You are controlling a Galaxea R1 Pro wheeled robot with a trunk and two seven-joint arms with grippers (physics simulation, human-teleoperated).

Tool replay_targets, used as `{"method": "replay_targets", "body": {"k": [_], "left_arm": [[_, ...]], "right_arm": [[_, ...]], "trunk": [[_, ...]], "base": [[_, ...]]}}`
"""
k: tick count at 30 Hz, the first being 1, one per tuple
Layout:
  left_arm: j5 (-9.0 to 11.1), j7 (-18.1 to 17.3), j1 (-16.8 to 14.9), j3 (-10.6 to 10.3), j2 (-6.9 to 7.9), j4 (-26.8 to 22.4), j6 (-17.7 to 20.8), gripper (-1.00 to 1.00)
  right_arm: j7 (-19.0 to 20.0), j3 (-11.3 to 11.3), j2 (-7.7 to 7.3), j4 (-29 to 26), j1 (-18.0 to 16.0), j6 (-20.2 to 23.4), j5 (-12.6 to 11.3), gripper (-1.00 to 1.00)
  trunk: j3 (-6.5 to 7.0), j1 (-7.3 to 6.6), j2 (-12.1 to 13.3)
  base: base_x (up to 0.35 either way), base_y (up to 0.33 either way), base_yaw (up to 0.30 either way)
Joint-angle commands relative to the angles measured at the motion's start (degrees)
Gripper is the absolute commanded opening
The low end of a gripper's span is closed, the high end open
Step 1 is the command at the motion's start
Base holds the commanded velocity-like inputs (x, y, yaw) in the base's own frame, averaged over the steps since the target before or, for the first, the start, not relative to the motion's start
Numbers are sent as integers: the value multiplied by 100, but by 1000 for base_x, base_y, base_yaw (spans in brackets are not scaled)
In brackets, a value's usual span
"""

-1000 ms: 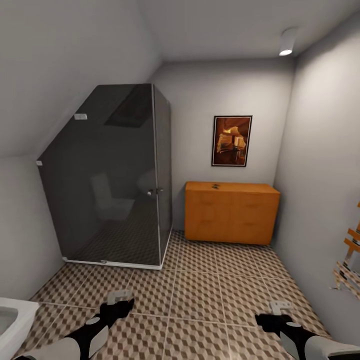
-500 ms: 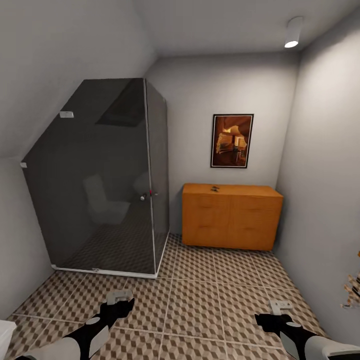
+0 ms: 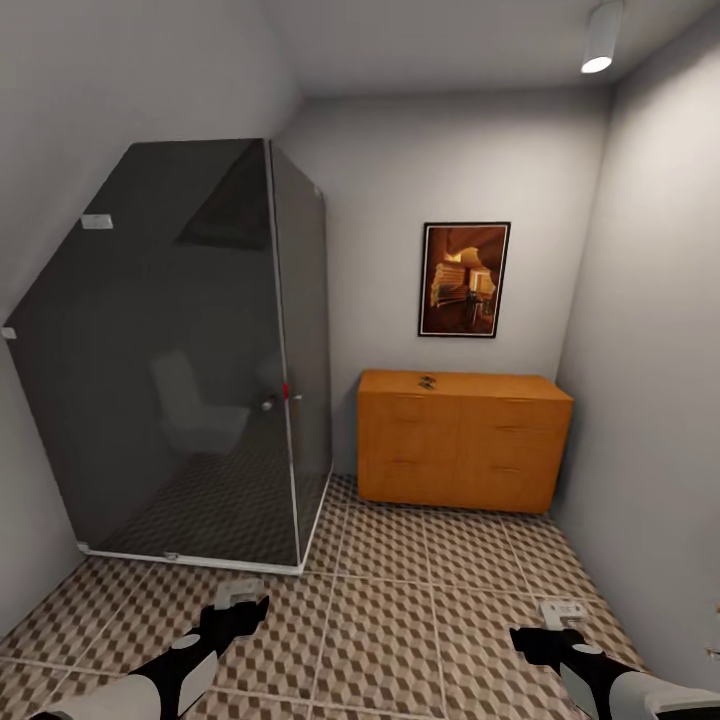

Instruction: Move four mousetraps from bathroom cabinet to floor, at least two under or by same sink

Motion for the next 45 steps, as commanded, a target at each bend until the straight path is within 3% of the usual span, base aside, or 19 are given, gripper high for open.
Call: {"method": "replay_targets", "body": {"k": [1, 36, 45], "left_arm": [[60, -26, -3, -39, 0, 8, -18, 100], [60, -26, -2, -39, 0, 8, -18, 100], [60, -29, -4, -33, 4, 8, -18, 100]], "right_arm": [[32, 45, 0, 26, -8, -44, -60, 100], [37, 45, 0, 29, -8, -40, -61, 100], [41, 45, 9, 35, -8, -34, -60, 100]], "trunk": [[-3, 6, -4], [-74, 6, -4], [-74, 6, -4]], "base": [[329, -146, 0], [329, -155, 0], [87, -40, 0]]}}
